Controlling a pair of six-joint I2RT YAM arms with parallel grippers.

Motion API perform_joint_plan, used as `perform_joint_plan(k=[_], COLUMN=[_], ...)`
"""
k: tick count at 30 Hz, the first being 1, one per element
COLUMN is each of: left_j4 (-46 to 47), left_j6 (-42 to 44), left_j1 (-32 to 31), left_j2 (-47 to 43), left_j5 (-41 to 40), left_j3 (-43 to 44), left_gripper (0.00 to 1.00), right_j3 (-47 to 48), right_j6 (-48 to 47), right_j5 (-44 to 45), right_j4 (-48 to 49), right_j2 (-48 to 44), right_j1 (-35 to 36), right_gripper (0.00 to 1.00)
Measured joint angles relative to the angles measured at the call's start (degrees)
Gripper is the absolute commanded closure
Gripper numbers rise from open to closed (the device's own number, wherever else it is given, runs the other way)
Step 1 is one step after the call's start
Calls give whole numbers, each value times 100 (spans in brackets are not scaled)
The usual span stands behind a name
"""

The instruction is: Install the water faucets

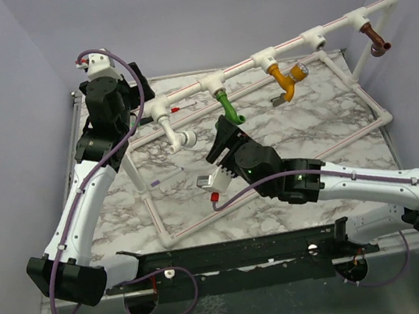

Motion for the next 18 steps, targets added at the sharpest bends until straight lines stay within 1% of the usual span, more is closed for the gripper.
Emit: perform_joint_plan(k=[2,6,10,13,16,18], left_j4=[0,0,0,0,0,0], left_j6=[2,-2,-17,-17,-20,-20], left_j1=[0,0,0,4,11,11], left_j2=[0,0,0,0,0,0], left_j5=[2,7,11,9,11,11], left_j3=[0,2,2,2,2,2], left_gripper=[1,1,1,1,1,1], right_j3=[0,0,0,-48,-232,-310], right_j6=[-35,-111,-227,-225,-203,-157], right_j5=[4,9,9,9,9,4], right_j4=[48,205,321,522,907,1102], right_j2=[33,79,90,90,87,81], right_j1=[0,2,24,26,31,35], right_gripper=[41,55,75,85,98,99])
